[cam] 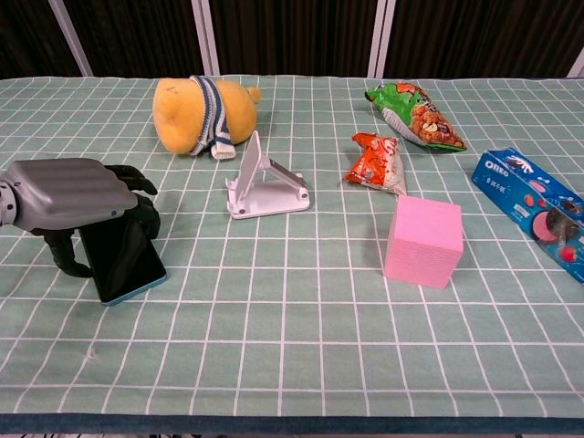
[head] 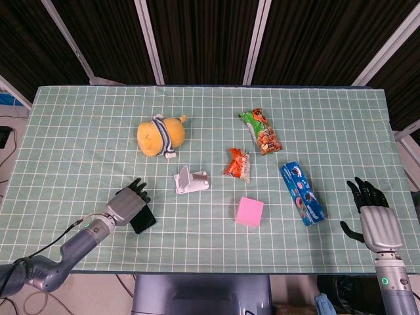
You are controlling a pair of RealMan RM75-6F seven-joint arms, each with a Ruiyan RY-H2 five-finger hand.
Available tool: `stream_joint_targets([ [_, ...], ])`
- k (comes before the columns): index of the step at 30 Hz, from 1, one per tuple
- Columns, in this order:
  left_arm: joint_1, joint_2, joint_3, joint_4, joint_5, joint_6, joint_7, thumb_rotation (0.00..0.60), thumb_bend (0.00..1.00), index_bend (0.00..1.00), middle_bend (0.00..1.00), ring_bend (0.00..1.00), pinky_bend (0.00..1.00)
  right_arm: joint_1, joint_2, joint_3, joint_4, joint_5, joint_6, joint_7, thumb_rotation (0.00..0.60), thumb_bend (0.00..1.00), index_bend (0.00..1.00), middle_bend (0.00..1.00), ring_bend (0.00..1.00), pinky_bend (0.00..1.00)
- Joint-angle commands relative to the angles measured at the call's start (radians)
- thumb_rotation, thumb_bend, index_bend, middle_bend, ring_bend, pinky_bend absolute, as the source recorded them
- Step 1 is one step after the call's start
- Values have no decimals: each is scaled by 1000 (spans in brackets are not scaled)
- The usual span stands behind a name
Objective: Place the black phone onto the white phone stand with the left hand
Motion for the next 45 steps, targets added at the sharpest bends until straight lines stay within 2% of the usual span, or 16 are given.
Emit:
stream_joint_targets([
  [1, 10, -1, 4, 8, 38, 20, -35, 600, 329, 545, 596, 107, 0, 0, 0, 0, 0, 0, 0, 0, 600, 369, 0, 0, 0, 140],
  [5, 16, 6, 1, 7, 79, 42, -73, 600, 438, 588, 636, 127, 0, 0, 0, 0, 0, 0, 1, -1, 600, 370, 0, 0, 0, 140],
  [8, 19, 15, -1, 1, 105, 55, -94, 600, 473, 604, 651, 131, 0, -1, 0, 0, -1, 0, 1, -1, 600, 369, 0, 0, 0, 140],
  [17, 19, 53, -14, -39, 145, 90, -105, 600, 493, 634, 678, 143, 0, -1, 0, 0, 0, 0, 2, -1, 600, 369, 0, 0, 0, 140],
  [23, 15, 70, -45, -63, 138, 113, -111, 600, 501, 646, 688, 156, 0, -1, 0, 0, -1, 0, 1, 1, 600, 369, 0, 0, 0, 140],
  [27, 17, 67, -84, -78, 119, 149, -128, 600, 501, 650, 693, 157, 0, -1, 0, 0, 0, -1, 1, 2, 600, 369, 0, 0, 0, 140],
  [34, 48, -10, -197, -121, 13, 269, -211, 600, 501, 648, 692, 157, 0, 0, 1, 0, -1, 0, -1, 3, 600, 369, 0, 0, 0, 140],
  [45, 43, -196, -347, -186, -287, 383, -231, 600, 497, 648, 691, 157, 0, 0, 2, -1, 1, -2, -2, 10, 600, 370, 0, 0, 0, 141],
])
